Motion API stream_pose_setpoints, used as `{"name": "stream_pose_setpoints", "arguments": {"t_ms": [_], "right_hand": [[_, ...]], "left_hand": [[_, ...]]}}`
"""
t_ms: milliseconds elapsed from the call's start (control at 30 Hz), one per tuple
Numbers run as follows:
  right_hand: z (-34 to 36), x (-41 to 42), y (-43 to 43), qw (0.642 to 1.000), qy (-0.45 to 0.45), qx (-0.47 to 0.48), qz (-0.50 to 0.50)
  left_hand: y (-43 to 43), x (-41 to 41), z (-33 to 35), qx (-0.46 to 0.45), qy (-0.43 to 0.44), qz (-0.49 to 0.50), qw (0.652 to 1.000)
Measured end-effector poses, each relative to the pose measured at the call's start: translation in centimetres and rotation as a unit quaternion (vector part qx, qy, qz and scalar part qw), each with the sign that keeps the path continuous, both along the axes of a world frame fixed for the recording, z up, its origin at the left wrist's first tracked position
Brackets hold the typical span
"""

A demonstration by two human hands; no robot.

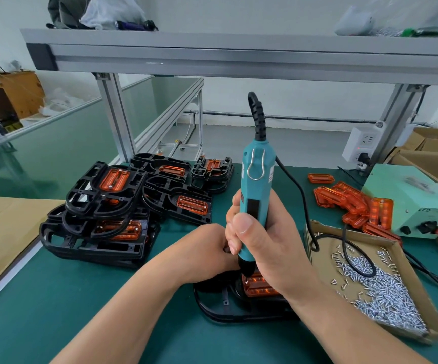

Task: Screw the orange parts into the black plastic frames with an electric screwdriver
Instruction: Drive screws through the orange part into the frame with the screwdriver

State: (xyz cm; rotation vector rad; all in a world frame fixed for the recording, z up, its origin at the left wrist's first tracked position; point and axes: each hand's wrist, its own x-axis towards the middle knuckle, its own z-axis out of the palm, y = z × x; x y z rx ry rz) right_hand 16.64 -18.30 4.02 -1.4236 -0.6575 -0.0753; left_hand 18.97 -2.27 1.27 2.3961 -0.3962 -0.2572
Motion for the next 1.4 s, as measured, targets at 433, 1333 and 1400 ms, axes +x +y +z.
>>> {"name": "stream_pose_setpoints", "arguments": {"t_ms": [433, 1333, 1400], "right_hand": [[-0.1, 0.0, -0.1, 1.0, -0.002, 0.007, 0.007], [-0.2, 0.2, 0.0, 0.998, 0.02, 0.048, 0.031], [-0.4, 0.2, 0.1, 0.997, 0.03, 0.054, 0.047]], "left_hand": [[0.0, -0.1, 0.2, -0.003, -0.002, -0.005, 1.0], [-0.3, -1.2, 1.8, 0.016, 0.014, 0.013, 1.0], [-0.2, -1.2, 2.0, 0.023, 0.012, 0.013, 1.0]]}}
